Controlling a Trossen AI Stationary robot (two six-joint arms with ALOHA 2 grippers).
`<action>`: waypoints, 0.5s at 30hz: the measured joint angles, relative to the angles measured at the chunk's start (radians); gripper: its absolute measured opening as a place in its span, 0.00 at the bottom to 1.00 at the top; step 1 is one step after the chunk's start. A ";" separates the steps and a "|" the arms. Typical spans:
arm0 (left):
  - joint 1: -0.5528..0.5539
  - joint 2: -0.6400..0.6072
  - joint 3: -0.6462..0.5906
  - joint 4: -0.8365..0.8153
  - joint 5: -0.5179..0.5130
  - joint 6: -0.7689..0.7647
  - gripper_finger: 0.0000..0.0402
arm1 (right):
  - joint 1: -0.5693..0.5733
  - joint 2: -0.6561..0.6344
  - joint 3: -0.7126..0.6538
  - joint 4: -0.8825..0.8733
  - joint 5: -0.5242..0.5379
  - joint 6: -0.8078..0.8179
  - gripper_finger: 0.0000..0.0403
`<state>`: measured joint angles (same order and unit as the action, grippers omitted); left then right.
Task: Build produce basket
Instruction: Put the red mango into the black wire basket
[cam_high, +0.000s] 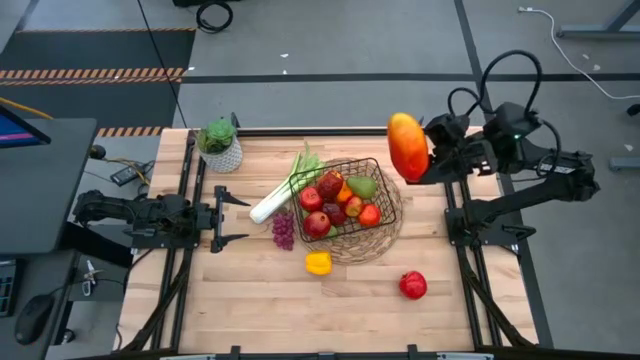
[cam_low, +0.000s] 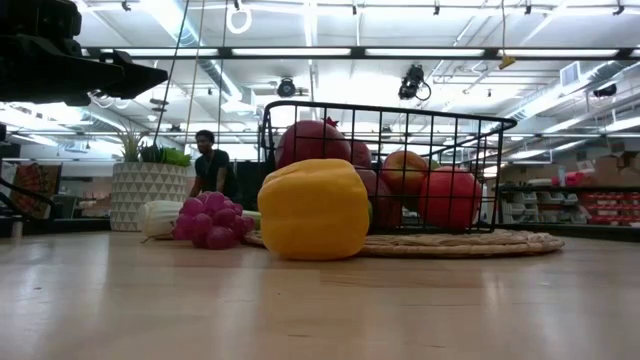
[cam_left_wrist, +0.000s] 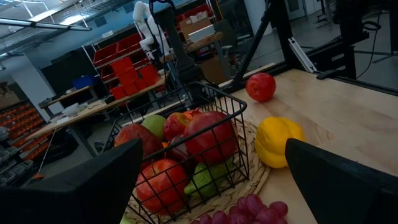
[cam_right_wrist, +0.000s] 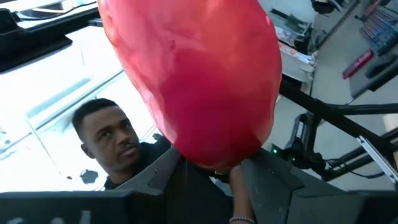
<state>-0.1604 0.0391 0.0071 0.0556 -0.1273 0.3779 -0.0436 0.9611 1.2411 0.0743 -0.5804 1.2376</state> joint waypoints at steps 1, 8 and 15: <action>0.000 0.000 0.000 0.000 0.000 0.000 1.00 | -0.001 0.000 0.000 0.001 0.000 0.001 0.37; 0.000 0.000 0.000 0.000 0.000 0.000 1.00 | -0.019 0.025 0.000 -0.051 0.002 -0.035 0.37; 0.000 0.000 0.000 0.000 0.000 0.000 1.00 | -0.084 0.097 -0.001 -0.307 -0.080 -0.140 0.37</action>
<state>-0.1603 0.0391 0.0072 0.0558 -0.1273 0.3779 -0.1281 1.0578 1.2400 -0.2329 -0.6602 1.0977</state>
